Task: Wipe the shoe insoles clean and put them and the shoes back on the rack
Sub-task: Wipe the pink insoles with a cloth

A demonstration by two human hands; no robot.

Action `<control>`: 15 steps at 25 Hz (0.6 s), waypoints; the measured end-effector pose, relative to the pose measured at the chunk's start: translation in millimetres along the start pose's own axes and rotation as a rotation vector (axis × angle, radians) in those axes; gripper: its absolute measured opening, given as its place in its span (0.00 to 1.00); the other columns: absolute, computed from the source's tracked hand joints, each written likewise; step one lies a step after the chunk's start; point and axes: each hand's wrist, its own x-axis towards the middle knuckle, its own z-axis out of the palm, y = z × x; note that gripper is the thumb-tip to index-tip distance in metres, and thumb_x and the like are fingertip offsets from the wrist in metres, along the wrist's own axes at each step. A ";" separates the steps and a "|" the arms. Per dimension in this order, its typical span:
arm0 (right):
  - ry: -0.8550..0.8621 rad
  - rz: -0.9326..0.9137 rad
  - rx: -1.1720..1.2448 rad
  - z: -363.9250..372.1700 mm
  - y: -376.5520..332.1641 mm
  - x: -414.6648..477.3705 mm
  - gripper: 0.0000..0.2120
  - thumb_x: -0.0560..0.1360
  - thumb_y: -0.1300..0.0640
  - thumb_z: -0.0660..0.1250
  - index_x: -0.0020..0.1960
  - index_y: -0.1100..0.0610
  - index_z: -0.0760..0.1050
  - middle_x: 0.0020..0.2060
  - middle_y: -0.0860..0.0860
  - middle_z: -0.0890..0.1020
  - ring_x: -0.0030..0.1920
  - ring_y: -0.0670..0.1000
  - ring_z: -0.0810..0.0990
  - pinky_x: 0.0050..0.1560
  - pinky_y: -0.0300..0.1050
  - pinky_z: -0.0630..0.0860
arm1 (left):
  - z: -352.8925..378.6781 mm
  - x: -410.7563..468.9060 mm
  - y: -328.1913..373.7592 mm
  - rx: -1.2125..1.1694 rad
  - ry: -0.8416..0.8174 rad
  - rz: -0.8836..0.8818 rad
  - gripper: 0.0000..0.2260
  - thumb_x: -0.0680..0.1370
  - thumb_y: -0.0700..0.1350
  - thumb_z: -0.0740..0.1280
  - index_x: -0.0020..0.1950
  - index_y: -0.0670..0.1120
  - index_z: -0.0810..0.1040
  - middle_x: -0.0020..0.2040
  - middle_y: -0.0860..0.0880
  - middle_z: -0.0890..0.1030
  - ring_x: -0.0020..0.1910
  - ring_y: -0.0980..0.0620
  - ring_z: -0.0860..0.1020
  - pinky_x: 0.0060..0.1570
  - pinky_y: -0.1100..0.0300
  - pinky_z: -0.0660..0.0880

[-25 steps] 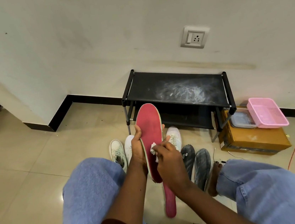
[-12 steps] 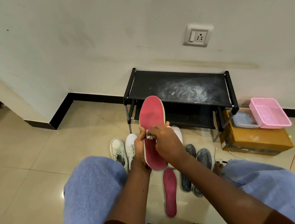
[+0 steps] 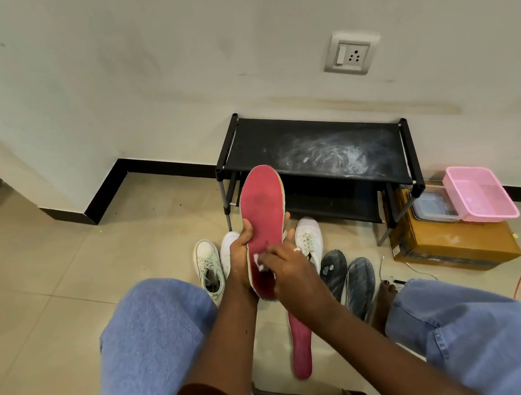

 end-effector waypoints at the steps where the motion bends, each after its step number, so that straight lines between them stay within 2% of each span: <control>1: 0.001 0.023 -0.022 0.4 5.2 13.4 0.13 0.61 0.71 0.70 0.46 0.64 0.80 0.39 0.59 0.82 0.36 0.58 0.80 0.35 0.48 0.80 | 4.4 -2.1 0.5 0.009 0.027 -0.010 0.27 0.77 0.60 0.58 0.63 0.39 0.77 0.54 0.43 0.81 0.52 0.45 0.80 0.55 0.52 0.76; 4: 0.045 0.039 -0.125 -2.1 24.7 59.0 0.08 0.65 0.68 0.68 0.44 0.65 0.79 0.37 0.59 0.80 0.34 0.60 0.79 0.34 0.48 0.78 | 12.6 0.1 -2.4 0.054 0.109 0.036 0.22 0.80 0.53 0.56 0.45 0.43 0.85 0.43 0.43 0.84 0.41 0.45 0.83 0.42 0.56 0.80; 6: 0.108 0.025 -0.190 -5.0 38.7 86.0 0.08 0.63 0.71 0.71 0.42 0.66 0.79 0.34 0.60 0.80 0.34 0.60 0.78 0.34 0.46 0.76 | 12.7 1.8 -3.7 0.129 0.101 0.046 0.26 0.82 0.51 0.52 0.37 0.44 0.86 0.38 0.44 0.84 0.35 0.47 0.83 0.36 0.57 0.80; 9: 0.210 0.126 -0.214 -9.7 49.4 113.6 0.07 0.68 0.73 0.66 0.44 0.67 0.79 0.39 0.61 0.81 0.42 0.64 0.79 0.42 0.51 0.76 | 11.5 1.4 -0.9 0.146 0.101 0.030 0.27 0.82 0.51 0.53 0.35 0.43 0.86 0.35 0.43 0.84 0.31 0.47 0.83 0.31 0.59 0.80; 12: 0.069 0.225 -0.196 1.1 47.4 108.6 0.13 0.73 0.70 0.58 0.52 0.62 0.78 0.51 0.58 0.80 0.54 0.61 0.74 0.52 0.51 0.66 | 8.2 4.0 1.5 0.073 0.114 0.042 0.26 0.81 0.51 0.53 0.36 0.43 0.86 0.36 0.43 0.84 0.33 0.47 0.83 0.32 0.57 0.81; 15: 0.010 0.186 -0.093 11.5 34.8 75.1 0.14 0.68 0.70 0.59 0.47 0.59 0.79 0.46 0.56 0.81 0.49 0.61 0.76 0.48 0.51 0.67 | 4.9 7.5 1.4 -0.043 0.117 0.073 0.21 0.78 0.52 0.57 0.40 0.42 0.86 0.41 0.42 0.84 0.38 0.45 0.84 0.37 0.53 0.81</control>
